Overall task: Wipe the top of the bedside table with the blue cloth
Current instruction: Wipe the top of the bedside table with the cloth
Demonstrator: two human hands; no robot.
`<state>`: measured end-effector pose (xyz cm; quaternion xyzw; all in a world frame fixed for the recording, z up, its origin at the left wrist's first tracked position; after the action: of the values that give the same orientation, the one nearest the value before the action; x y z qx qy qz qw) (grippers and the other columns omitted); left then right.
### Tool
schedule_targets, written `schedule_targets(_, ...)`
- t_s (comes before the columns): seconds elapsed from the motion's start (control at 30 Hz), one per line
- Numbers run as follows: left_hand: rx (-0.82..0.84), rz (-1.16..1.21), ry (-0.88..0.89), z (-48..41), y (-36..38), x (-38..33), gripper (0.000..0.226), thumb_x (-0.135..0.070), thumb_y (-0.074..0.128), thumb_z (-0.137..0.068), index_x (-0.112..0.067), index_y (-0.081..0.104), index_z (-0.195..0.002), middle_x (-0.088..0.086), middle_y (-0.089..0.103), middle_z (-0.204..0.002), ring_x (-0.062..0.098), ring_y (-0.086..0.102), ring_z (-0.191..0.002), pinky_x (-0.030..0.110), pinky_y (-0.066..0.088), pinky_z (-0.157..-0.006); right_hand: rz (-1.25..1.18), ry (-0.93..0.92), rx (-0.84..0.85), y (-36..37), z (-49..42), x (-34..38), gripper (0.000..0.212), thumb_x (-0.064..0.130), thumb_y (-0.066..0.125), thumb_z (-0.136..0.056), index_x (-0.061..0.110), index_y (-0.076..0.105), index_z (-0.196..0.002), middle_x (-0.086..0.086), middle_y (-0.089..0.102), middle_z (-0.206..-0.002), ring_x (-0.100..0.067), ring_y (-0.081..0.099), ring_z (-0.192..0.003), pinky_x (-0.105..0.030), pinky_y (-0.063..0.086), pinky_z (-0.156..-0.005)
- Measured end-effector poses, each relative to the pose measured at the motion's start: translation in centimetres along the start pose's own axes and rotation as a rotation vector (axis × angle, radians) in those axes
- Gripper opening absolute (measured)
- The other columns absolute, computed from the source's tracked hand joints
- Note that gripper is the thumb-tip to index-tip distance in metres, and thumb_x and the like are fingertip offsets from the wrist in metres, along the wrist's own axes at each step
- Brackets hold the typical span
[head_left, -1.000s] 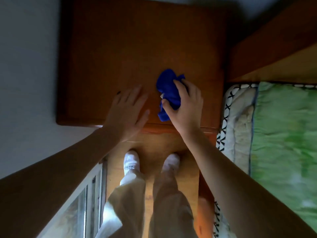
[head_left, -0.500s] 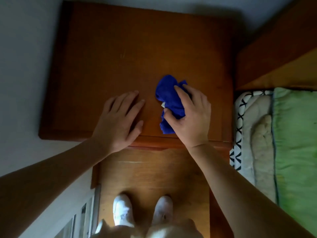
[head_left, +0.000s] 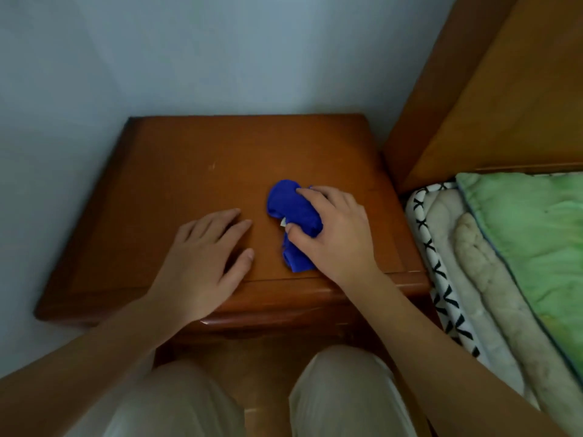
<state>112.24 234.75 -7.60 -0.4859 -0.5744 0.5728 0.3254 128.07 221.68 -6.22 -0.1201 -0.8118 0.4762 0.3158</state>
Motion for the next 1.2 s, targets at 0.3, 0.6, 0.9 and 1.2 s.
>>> schedule_targets(0.3,-0.049,-0.008,0.023,0.8,1.4,0.4,0.067,-0.064,0.022,-0.096,-0.027,0.047,-0.146,-0.002,0.043,-0.153,0.015,0.035,-0.142,0.040,0.029,-0.112,0.081,0.057,0.029,0.9,3.1,0.9,0.073,0.070,0.047,-0.089,0.032,0.042,-0.150,0.007,0.040,-0.158,-0.021,0.034,-0.145,-0.046,0.033,-0.114)
schedule_targets(0.6,-0.089,0.076,0.034,0.7,2.2,0.9,0.063,-0.063,0.023,-0.098,-0.029,0.047,-0.145,-0.005,0.042,-0.154,0.013,0.031,-0.143,0.039,0.025,-0.114,0.087,0.163,-0.022,-2.8,3.3,-6.8,0.062,0.047,0.067,-0.088,0.022,0.052,-0.143,-0.004,0.058,-0.138,-0.030,0.050,-0.129,-0.039,0.038,-0.108)
schedule_targets(0.9,-0.107,0.112,0.033,0.3,1.5,0.9,0.059,-0.060,0.029,-0.097,-0.029,0.052,-0.142,-0.006,0.046,-0.152,0.011,0.034,-0.142,0.038,0.024,-0.113,0.110,0.223,0.007,-1.1,-3.1,-9.8,0.063,0.052,0.062,-0.091,0.029,0.047,-0.148,-0.003,0.054,-0.143,-0.029,0.050,-0.126,-0.040,0.041,-0.102)
schedule_targets(1.2,-0.106,0.120,0.018,0.9,1.3,0.5,0.052,-0.054,0.038,-0.102,-0.027,0.051,-0.144,-0.004,0.044,-0.154,0.013,0.033,-0.144,0.042,0.025,-0.117,0.104,0.188,0.046,-1.5,-0.7,-7.7,0.057,0.051,0.061,-0.091,0.027,0.053,-0.141,-0.006,0.056,-0.140,-0.032,0.052,-0.121,-0.042,0.044,-0.100)
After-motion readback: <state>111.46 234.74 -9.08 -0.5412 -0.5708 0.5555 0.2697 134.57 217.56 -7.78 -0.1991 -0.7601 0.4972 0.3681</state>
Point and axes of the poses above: each hand's wrist, its own z-axis away from the middle knuckle, its own y-axis out of the palm, x = y × z, the point moved 7 cm from there along -z, towards the middle knuckle
